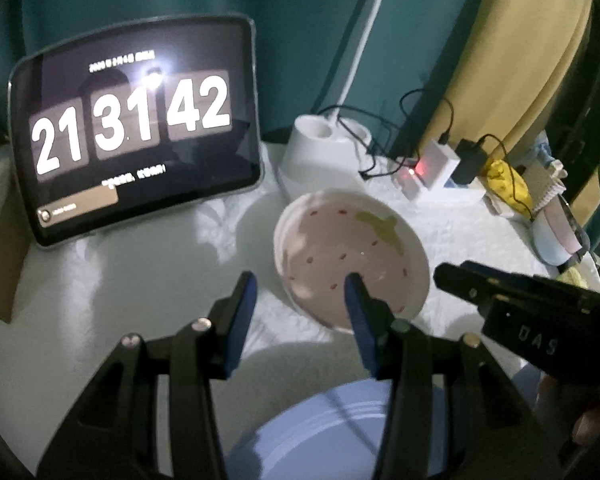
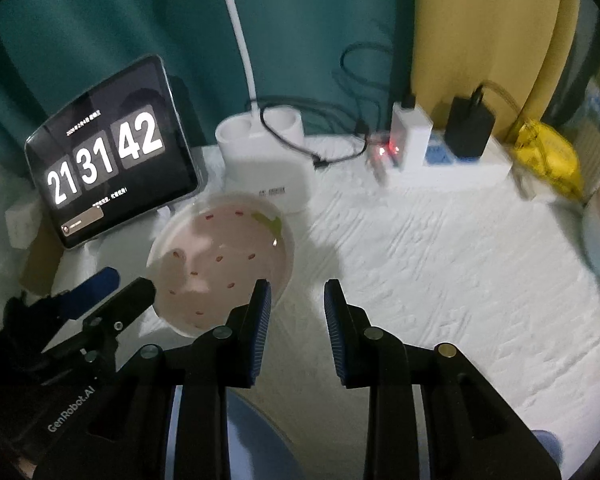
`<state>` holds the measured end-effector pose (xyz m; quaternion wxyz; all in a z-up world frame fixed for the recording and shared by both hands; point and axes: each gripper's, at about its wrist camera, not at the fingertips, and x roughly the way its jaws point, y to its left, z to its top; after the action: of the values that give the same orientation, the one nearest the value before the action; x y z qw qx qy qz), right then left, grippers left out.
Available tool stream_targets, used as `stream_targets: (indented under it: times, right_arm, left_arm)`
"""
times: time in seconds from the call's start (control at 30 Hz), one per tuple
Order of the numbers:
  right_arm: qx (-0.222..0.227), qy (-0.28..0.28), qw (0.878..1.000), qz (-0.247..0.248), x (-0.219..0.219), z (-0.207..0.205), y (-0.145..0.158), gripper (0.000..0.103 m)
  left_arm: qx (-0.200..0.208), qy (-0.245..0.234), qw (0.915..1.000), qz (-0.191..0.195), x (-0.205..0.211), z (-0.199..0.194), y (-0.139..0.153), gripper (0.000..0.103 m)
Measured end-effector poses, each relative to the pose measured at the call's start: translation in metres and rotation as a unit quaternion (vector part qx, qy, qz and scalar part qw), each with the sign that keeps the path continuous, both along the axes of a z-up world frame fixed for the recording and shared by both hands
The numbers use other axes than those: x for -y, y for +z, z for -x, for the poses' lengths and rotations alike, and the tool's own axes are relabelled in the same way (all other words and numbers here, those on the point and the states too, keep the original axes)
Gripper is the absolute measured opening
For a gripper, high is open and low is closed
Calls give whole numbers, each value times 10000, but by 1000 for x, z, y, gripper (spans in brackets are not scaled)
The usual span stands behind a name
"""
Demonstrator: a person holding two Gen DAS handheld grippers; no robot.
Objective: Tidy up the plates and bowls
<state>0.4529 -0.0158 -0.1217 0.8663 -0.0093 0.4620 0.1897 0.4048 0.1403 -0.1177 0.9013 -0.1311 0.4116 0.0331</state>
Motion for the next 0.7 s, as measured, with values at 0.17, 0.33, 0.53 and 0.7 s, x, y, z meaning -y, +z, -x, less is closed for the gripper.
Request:
stream_targets:
  times: [0.17,0.33,0.53,0.7]
  right_arm:
    - [-211,-155,9997,-22,-1,-13,-6,30]
    - [-502,-255,9984,-29,-7,-24,-16,36]
    - [-770,-403,9962,20,-20,-31,-32,36]
    - [-1069,-554,9924,-262,-24,-40,-48,36]
  left_arm:
    - [-250,24,9996,96,-3,-12,-14,47]
    - [-399,22,9991,154,-5,-17,-24,47]
    - [-511,53,9983,258,-9,-24,-30,47]
    - [-549,92,9982,231,-9,-27,-36,47]
